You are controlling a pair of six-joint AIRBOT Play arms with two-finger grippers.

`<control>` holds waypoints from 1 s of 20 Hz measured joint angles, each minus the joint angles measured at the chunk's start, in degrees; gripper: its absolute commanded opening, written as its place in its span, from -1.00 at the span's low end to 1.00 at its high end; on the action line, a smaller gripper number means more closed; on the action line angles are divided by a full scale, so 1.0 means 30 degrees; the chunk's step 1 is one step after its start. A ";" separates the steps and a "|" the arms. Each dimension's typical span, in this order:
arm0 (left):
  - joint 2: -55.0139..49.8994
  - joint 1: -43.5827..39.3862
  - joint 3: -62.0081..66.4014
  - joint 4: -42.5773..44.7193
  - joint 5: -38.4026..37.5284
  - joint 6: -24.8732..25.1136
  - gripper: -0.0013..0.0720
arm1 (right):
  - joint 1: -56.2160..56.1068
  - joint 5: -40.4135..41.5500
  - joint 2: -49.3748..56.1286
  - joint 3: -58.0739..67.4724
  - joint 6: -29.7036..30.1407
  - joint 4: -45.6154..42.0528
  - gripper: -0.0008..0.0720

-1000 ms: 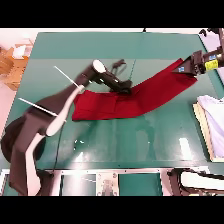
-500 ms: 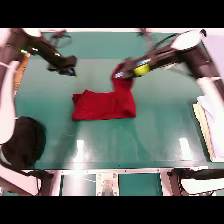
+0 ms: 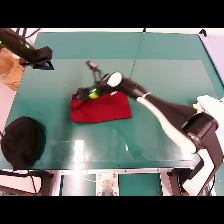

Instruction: Fold the shirts.

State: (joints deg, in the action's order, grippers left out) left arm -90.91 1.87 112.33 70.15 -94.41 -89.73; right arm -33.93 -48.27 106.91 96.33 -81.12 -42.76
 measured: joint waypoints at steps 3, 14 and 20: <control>0.0036 0.0044 -0.0007 -0.0007 0.0197 0.0036 -0.89 | 0.3745 -0.2535 -0.0838 0.0007 -0.0896 -0.1661 0.52; 0.0044 0.0117 -0.0015 0.0051 0.0597 0.0058 -0.89 | 0.8575 -0.5537 -0.0911 -0.6120 -0.0240 -0.0984 0.67; 0.0051 0.0109 -0.0007 0.0036 0.0576 0.0058 -0.89 | 0.7009 -0.5493 -0.0714 -0.5085 0.1195 0.1333 -0.94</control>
State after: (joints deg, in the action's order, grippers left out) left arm -90.76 2.20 112.31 70.26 -92.68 -89.56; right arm -12.91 -64.75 104.77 81.08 -77.54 -38.76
